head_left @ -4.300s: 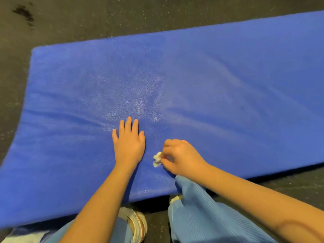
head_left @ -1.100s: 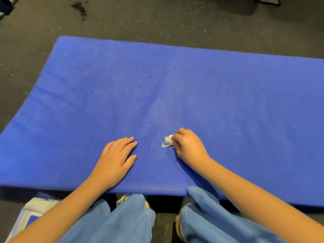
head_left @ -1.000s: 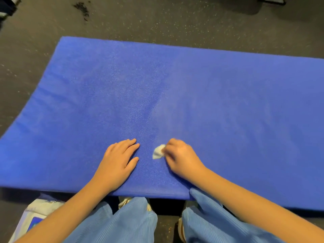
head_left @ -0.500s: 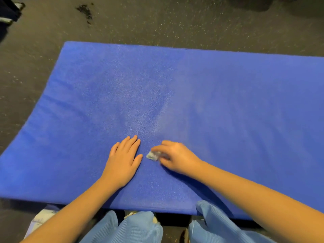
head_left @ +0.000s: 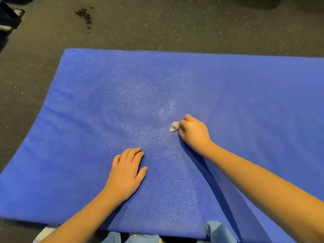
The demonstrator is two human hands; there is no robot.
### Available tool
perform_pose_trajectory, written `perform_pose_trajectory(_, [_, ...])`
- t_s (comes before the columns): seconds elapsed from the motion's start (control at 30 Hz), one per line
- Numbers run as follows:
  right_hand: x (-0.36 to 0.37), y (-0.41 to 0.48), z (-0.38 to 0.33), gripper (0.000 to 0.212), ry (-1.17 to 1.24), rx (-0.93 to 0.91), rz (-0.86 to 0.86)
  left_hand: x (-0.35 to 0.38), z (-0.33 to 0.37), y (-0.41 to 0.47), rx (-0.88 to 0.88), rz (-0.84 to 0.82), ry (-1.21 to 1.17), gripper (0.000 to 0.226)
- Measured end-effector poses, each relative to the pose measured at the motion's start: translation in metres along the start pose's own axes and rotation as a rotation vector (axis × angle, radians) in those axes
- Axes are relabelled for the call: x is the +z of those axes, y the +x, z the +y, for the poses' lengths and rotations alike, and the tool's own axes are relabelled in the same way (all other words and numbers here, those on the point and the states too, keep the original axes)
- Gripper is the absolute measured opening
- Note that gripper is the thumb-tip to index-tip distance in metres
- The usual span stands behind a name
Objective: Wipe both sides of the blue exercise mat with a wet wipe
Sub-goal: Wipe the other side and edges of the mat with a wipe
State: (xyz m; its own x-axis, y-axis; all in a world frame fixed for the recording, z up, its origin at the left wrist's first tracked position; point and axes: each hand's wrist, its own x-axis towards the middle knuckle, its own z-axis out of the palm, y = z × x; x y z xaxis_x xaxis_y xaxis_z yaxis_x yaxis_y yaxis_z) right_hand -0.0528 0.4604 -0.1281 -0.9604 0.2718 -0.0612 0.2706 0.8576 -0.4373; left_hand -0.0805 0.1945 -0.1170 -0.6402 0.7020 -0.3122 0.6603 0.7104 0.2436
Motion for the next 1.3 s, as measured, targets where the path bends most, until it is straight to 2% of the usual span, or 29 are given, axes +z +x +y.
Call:
perform_pose_trajectory(0.07, [0.006,0.003,-0.003,0.02,-0.046,0.153,0.007,-0.002,-0.004,0.008,0.017,-0.02,0.016,0.055])
perform_pose_trajectory(0.1, [0.012,-0.003,-0.009,0.024,-0.016,0.106,-0.042,-0.002,-0.007,0.012,0.022,-0.035,0.036,0.058])
perform_pose_trajectory(0.2, [0.014,-0.03,-0.031,0.023,0.054,-0.259,-0.352,-0.002,-0.011,0.023,0.01,-0.081,0.071,0.063])
perform_pose_trajectory(0.23, [0.011,-0.028,-0.028,0.021,0.052,-0.336,-0.404,-0.001,-0.011,0.024,0.016,-0.082,0.085,0.062])
perform_pose_trajectory(0.3, [0.007,-0.007,-0.013,0.018,0.048,-0.309,-0.34,0.0,-0.012,0.025,0.02,-0.089,0.107,0.06])
perform_pose_trajectory(0.4, [0.007,0.03,0.008,0.02,-0.05,0.04,-0.111,0.0,-0.012,0.027,0.036,-0.089,0.14,0.059])
perform_pose_trajectory(0.43, [0.01,0.033,0.007,0.022,-0.057,0.092,-0.072,-0.002,-0.011,0.028,0.052,-0.092,0.148,0.059])
perform_pose_trajectory(0.47, [0.012,0.03,0.001,0.024,-0.02,0.067,-0.063,-0.004,-0.012,0.03,0.065,-0.099,0.157,0.058])
perform_pose_trajectory(0.53, [0.018,0.013,-0.016,0.026,0.072,-0.166,-0.164,-0.01,-0.012,0.033,0.084,-0.127,0.171,0.059])
perform_pose_trajectory(0.6, [0.016,0.004,-0.018,0.022,0.06,-0.366,-0.36,-0.021,-0.01,0.038,0.075,-0.216,0.148,0.075])
perform_pose_trajectory(0.63, [0.012,0.012,-0.013,0.022,0.014,-0.386,-0.378,-0.026,-0.011,0.04,0.081,-0.278,0.137,0.089])
perform_pose_trajectory(0.7, [0.009,0.036,-0.001,0.021,-0.029,-0.284,-0.253,-0.039,-0.012,0.043,0.052,-0.452,0.107,0.106])
perform_pose_trajectory(0.77, [0.009,0.056,0.008,0.021,-0.027,-0.073,-0.03,-0.052,-0.012,0.05,0.06,-0.572,0.133,0.112])
perform_pose_trajectory(0.8, [0.011,0.059,0.006,0.021,-0.041,-0.004,0.008,-0.057,-0.012,0.054,0.072,-0.608,0.145,0.113])
perform_pose_trajectory(0.87, [0.023,0.046,-0.006,0.027,-0.052,-0.076,-0.066,-0.065,-0.013,0.065,0.109,-0.63,0.18,0.109])
perform_pose_trajectory(0.97, [0.021,0.025,-0.015,0.026,-0.023,-0.305,-0.292,-0.071,-0.014,0.09,0.159,-0.532,0.195,0.105])
perform_pose_trajectory(1.03, [0.012,0.04,-0.001,0.022,-0.048,-0.284,-0.244,-0.067,-0.014,0.114,0.186,-0.316,0.179,0.096])
perform_pose_trajectory(1.07, [0.01,0.054,0.008,0.022,-0.072,-0.205,-0.199,-0.063,-0.014,0.129,0.177,-0.197,0.153,0.085])
perform_pose_trajectory(1.13, [0.006,0.073,0.023,0.021,-0.087,-0.041,-0.074,-0.051,-0.008,0.159,0.092,-0.076,0.121,0.063])
perform_pose_trajectory(1.17, [0.005,0.076,0.026,0.018,-0.07,0.002,-0.022,-0.043,-0.002,0.172,0.032,-0.033,0.087,0.059])
perform_pose_trajectory(1.23, [0.006,0.065,0.016,0.014,-0.049,-0.065,-0.061,-0.026,0.01,0.189,-0.088,0.054,0.015,0.061])
perform_pose_trajectory(1.3, [0.008,0.045,0.01,0.029,-0.052,-0.256,-0.163,-0.009,0.018,0.191,-0.148,0.146,0.011,0.061])
